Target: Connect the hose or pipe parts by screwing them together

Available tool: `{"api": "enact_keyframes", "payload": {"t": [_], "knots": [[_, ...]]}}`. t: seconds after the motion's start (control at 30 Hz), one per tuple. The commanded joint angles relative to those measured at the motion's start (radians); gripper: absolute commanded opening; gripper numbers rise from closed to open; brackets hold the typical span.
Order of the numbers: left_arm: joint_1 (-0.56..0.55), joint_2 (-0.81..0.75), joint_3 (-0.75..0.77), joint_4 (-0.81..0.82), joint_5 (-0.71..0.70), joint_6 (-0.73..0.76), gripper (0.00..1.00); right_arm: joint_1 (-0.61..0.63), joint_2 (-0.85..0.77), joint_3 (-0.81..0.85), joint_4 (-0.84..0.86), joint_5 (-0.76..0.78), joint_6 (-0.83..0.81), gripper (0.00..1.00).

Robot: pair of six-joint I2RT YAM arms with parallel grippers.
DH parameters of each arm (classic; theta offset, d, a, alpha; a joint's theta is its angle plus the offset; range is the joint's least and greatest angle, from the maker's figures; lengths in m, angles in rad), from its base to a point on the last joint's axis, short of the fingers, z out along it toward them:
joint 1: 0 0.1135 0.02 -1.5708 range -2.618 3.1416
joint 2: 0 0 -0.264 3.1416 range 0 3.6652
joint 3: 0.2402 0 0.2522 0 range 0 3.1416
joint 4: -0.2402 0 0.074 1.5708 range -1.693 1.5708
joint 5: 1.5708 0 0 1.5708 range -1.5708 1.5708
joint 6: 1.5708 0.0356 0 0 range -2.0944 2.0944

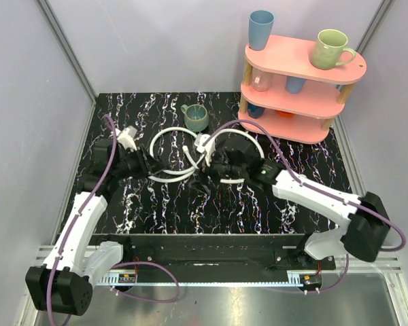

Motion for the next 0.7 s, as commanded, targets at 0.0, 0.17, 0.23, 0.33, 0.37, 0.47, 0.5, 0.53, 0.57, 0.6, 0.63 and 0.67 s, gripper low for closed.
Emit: {"api": "enact_keyframes", "payload": {"t": [0.0,0.17,0.23,0.33,0.37,0.47,0.5,0.53,0.57,0.6,0.63,0.67], "knots": [[0.086,-0.038,0.034,-0.062,-0.464,0.072,0.0,-0.024,0.136,0.116,0.021,0.389,0.087,0.8],[0.106,-0.143,-0.046,-0.032,-0.538,0.065,0.0,-0.046,0.415,0.389,-0.114,0.64,0.198,0.69],[0.106,-0.187,-0.045,-0.041,-0.559,0.074,0.0,-0.052,0.531,0.508,-0.169,0.678,0.235,0.68],[0.106,-0.23,-0.054,-0.039,-0.567,0.068,0.0,-0.066,0.651,0.615,-0.177,0.628,0.265,0.66],[0.105,-0.233,-0.051,-0.039,-0.561,0.071,0.0,-0.07,0.676,0.636,-0.177,0.596,0.276,0.66],[0.1,-0.229,-0.049,-0.042,-0.55,0.069,0.0,-0.09,0.762,0.693,-0.166,0.554,0.261,0.58],[0.097,-0.224,-0.049,-0.042,-0.544,0.069,0.0,-0.095,0.779,0.696,-0.153,0.546,0.259,0.57],[0.097,-0.221,-0.049,-0.041,-0.528,0.071,0.0,-0.102,0.802,0.695,-0.122,0.536,0.253,0.57],[0.096,-0.218,-0.051,-0.033,-0.517,0.069,0.0,-0.104,0.814,0.692,-0.107,0.523,0.247,0.57],[0.094,-0.218,-0.052,-0.027,-0.506,0.068,0.0,-0.104,0.822,0.689,-0.091,0.526,0.247,0.58],[0.094,-0.215,-0.055,-0.024,-0.486,0.068,0.0,-0.105,0.835,0.68,-0.058,0.532,0.249,0.59],[0.093,-0.211,-0.057,-0.018,-0.478,0.065,0.0,-0.107,0.842,0.675,-0.038,0.531,0.253,0.61]]}}
